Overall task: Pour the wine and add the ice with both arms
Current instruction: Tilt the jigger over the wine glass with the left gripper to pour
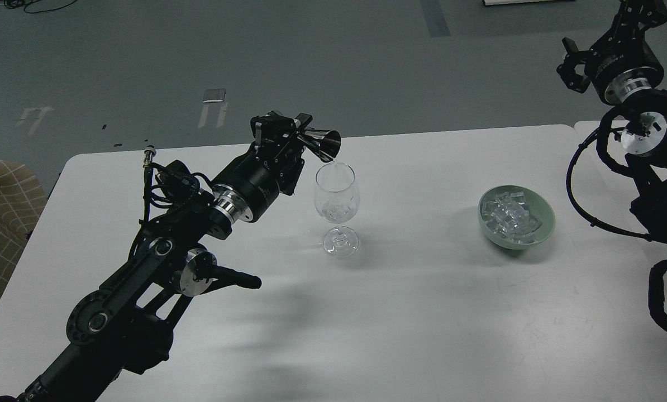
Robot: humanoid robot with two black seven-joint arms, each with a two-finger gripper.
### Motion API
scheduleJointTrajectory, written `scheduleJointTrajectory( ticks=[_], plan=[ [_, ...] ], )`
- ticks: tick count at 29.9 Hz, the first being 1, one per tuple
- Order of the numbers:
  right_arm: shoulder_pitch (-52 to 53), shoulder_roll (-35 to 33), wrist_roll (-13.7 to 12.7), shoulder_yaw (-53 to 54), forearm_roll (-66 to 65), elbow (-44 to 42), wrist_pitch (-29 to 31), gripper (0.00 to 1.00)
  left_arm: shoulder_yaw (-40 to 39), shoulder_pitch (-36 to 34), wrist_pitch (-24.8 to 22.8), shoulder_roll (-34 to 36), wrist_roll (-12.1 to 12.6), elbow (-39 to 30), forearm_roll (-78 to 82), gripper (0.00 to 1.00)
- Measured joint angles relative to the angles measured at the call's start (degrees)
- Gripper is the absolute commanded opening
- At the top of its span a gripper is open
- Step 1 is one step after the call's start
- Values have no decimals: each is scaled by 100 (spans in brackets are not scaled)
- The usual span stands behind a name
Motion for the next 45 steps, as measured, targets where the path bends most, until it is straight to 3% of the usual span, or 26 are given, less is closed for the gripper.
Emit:
scheduleJointTrajectory(
  ticks=[45],
  plan=[
    [17,-12,38,9,0,0,18,100,298,-421,-22,271,-3,25,1375,0]
  ],
)
